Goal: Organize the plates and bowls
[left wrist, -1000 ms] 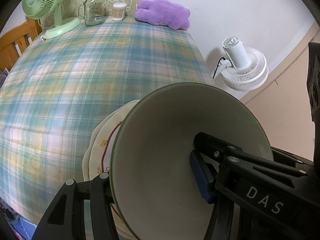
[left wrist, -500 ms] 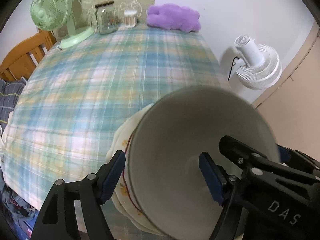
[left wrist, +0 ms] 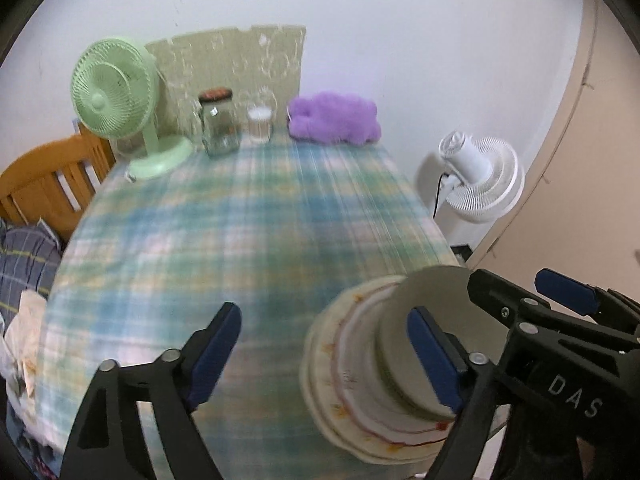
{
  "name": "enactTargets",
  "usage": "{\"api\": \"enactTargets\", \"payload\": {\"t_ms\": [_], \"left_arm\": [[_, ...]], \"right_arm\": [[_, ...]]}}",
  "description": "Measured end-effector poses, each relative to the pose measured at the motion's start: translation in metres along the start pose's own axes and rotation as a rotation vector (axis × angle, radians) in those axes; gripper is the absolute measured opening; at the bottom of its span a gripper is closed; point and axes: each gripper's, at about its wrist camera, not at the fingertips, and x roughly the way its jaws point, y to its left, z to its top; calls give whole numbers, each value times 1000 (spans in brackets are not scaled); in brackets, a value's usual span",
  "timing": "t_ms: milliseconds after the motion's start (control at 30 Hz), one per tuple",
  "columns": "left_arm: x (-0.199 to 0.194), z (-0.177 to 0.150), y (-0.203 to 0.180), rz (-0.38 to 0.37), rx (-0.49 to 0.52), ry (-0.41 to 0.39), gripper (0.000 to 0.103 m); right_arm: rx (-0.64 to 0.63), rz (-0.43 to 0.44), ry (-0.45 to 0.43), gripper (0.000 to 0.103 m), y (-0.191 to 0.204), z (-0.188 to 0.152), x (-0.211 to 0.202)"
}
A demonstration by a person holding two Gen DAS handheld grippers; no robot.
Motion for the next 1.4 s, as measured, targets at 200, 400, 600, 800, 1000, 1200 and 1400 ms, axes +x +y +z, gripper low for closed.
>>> {"api": "enactTargets", "payload": {"t_ms": [200, 400, 600, 800, 1000, 1200, 1400], "left_arm": [[-24, -10, 56, 0, 35, -73, 98], [-33, -30, 106, 30, 12, -70, 99], [-46, -55, 141, 99, -18, -141, 99], [-67, -84, 159, 158, -47, -211, 103], [-77, -112, 166, 169, -64, -227, 103], [-88, -129, 163, 174, -56, -250, 103], [-96, -134, 154, 175, -31, -283, 103]], "right_arm": [[49, 2, -73, 78, 50, -12, -17], [40, -16, -110, 79, 97, -35, -20], [20, -18, -174, 80, 127, -59, -24], [-33, -10, -255, 82, 148, -89, -35], [-48, 13, -293, 87, 157, -118, -43], [-56, 21, -302, 87, 155, -141, -47], [-37, 22, -326, 87, 148, -151, -55]]}}
